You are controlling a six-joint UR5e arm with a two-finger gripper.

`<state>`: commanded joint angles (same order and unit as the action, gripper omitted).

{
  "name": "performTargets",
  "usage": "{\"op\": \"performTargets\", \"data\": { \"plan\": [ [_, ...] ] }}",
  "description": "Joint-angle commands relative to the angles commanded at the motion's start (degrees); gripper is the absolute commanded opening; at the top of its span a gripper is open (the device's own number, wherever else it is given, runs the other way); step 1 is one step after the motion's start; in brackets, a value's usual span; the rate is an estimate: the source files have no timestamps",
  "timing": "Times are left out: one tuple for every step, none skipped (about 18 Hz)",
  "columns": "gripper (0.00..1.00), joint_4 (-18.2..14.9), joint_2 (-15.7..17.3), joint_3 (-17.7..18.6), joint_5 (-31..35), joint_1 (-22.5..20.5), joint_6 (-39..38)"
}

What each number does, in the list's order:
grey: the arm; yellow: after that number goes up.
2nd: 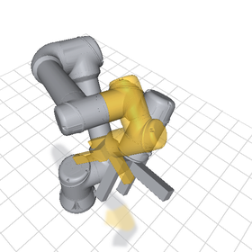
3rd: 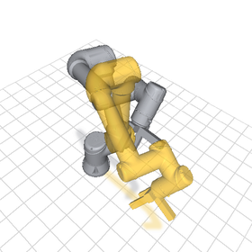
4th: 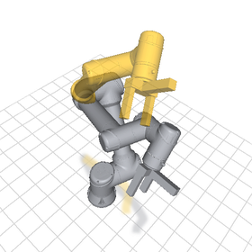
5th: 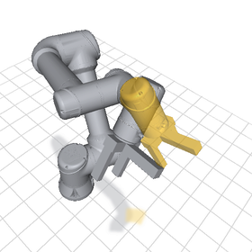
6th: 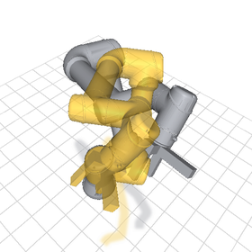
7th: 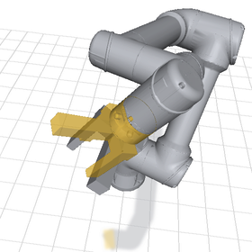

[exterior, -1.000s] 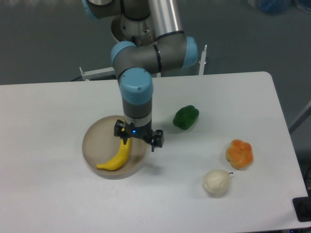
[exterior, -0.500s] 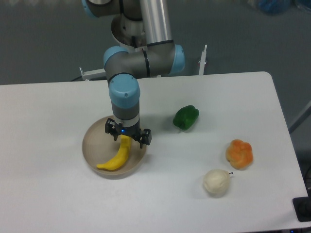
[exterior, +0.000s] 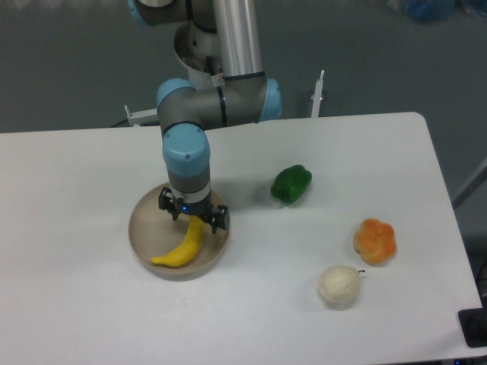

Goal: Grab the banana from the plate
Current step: 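Lower the gripper over the yellow banana on the plate, then close the gripper on the middle of the banana, then lift the banana off the plate and carry it toward the orange fruit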

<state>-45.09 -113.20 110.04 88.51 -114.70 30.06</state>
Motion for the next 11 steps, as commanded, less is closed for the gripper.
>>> {"op": "performTargets", "data": {
  "plan": [
    [0.54,0.0,0.0,0.0,0.0,0.1,0.2],
    [0.45,0.0,-0.1,0.0,0.0,0.1,0.2],
    [0.41,0.1,-0.2,0.0,0.0,0.1,0.3],
    [0.4,0.0,-0.1,0.0,0.0,0.2,0.3],
    [0.4,0.0,-0.1,0.0,0.0,0.2,0.4],
    [0.39,0.0,-0.1,-0.1,0.0,0.2,0.3],
    [0.39,0.0,-0.1,-0.1,0.0,0.2,0.4],
    [0.39,0.0,0.0,-0.1,0.0,0.2,0.6],
    [0.39,0.0,0.0,-0.3,0.0,0.2,0.5],
    [0.39,0.0,0.0,-0.4,0.0,0.2,0.5],
    [0.39,0.0,0.2,-0.4,0.0,0.1,0.7]
  ]
}}
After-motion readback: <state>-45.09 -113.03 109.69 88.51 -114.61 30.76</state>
